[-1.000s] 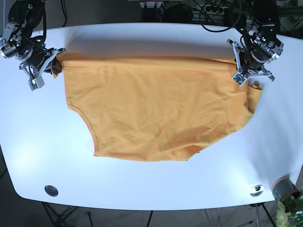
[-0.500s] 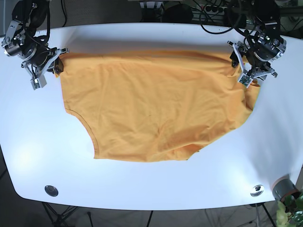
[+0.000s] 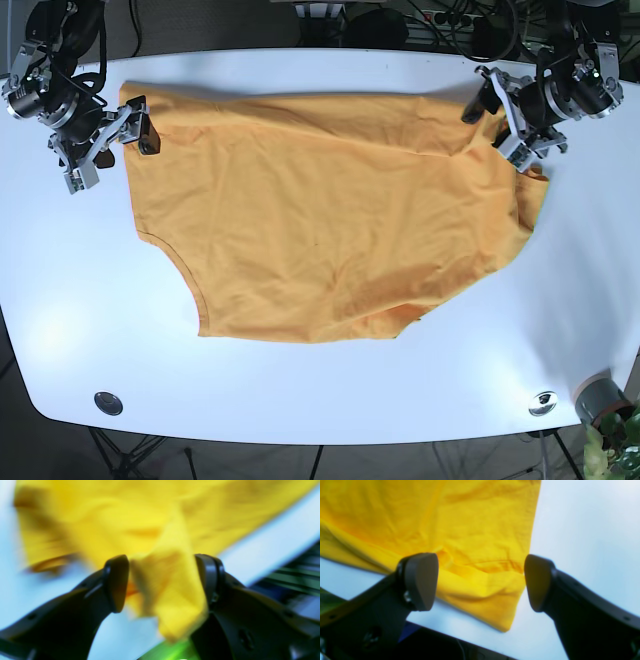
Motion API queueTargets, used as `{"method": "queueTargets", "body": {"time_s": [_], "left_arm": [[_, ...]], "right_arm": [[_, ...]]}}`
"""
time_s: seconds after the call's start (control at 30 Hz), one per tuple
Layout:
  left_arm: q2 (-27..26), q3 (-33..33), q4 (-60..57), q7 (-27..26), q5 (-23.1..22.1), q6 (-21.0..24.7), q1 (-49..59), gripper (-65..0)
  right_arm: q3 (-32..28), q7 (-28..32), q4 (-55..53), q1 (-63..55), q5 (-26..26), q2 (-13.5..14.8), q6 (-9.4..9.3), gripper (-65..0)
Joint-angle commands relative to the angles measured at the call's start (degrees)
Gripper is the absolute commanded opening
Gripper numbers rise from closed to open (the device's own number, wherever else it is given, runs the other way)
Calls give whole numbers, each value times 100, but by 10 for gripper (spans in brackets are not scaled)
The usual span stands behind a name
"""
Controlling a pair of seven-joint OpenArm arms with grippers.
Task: Fold the T-shirt properly
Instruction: 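Move the right gripper to the T-shirt hem corner and grasp it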
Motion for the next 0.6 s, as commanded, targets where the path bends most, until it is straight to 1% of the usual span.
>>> {"method": "queueTargets", "body": {"time_s": [0.0,0.03,0.13,0.27,0.33,0.43,0.47,0.57], "left_arm": [[-248,155,106,-137,-777,-10,-39,-283],[-318,181,88,-137,-1058,-10,-39,-283],[-432,181,71,-137,-1700,-10,-57,-283],[-661,199,71,-84,-2386,-10,-13,-283],[-687,172,62,30,-2447,-10,5,-283],[-705,14,44,39,-2429,-10,-13,-283],[-705,-162,-17,39,-2359,-10,-13,-283],[-678,-592,-184,39,-2060,-10,-57,-283]], "right_arm": [[31,93,101,75,382,92,-19,-149],[22,101,101,84,443,74,-27,-149],[22,101,92,198,452,-84,-27,-149],[22,101,92,180,452,-101,-27,-149],[22,101,84,180,452,-128,-27,-149],[13,119,57,242,417,-137,-45,-149],[5,119,13,303,312,-145,-45,-149],[5,101,-101,593,-49,-312,-45,-149]]}}
